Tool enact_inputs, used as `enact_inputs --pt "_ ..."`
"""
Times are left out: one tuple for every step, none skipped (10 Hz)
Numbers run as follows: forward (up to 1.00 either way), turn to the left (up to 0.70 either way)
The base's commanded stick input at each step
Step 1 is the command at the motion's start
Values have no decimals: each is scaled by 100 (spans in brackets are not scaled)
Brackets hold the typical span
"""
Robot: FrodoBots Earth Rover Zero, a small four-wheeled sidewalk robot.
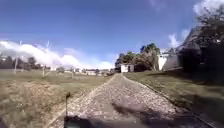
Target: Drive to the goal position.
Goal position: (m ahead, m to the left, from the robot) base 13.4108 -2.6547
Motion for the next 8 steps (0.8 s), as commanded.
enact_inputs --pt "100 -24" --pt "100 -31" --pt "100 -22" --pt "100 -12" --pt "100 -1" --pt "100 0" --pt "100 0" --pt "100 0"
